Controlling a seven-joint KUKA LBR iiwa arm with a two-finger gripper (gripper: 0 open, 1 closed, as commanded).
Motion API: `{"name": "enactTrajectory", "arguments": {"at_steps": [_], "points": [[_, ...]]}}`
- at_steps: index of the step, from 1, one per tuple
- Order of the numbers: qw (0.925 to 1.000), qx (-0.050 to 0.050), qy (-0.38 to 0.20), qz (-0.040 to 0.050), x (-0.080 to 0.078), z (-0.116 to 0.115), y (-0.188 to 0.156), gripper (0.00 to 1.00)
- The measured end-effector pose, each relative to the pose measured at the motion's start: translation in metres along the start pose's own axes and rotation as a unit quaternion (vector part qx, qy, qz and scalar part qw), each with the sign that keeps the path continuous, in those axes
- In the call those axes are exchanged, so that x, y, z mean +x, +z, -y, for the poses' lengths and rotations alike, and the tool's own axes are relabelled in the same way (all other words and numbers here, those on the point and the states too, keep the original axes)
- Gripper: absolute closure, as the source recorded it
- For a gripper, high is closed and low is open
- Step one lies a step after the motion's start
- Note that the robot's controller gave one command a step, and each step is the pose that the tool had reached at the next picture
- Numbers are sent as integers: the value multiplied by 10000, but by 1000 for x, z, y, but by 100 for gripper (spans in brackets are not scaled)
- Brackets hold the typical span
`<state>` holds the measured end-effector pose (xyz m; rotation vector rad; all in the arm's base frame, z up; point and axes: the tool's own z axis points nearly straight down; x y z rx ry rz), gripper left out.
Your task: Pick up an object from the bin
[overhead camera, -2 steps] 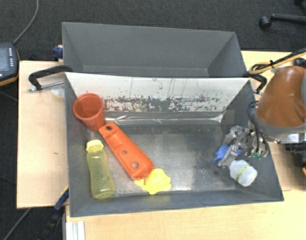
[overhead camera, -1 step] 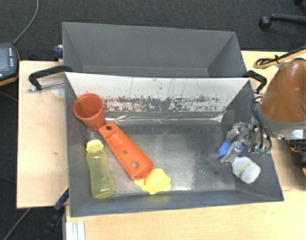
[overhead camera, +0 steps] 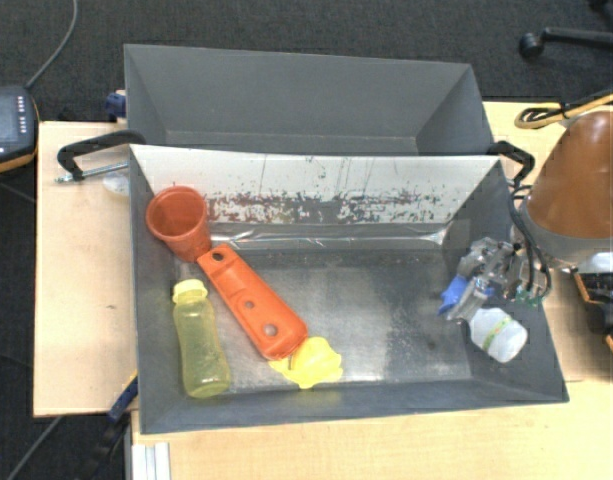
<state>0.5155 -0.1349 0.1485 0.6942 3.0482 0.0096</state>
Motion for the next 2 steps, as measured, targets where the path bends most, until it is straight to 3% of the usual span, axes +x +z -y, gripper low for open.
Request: {"name": "enactTrajectory", "arguments": {"at_steps": [2], "points": [[10000,-6,-3,20,-1,-1,-18,100]]}}
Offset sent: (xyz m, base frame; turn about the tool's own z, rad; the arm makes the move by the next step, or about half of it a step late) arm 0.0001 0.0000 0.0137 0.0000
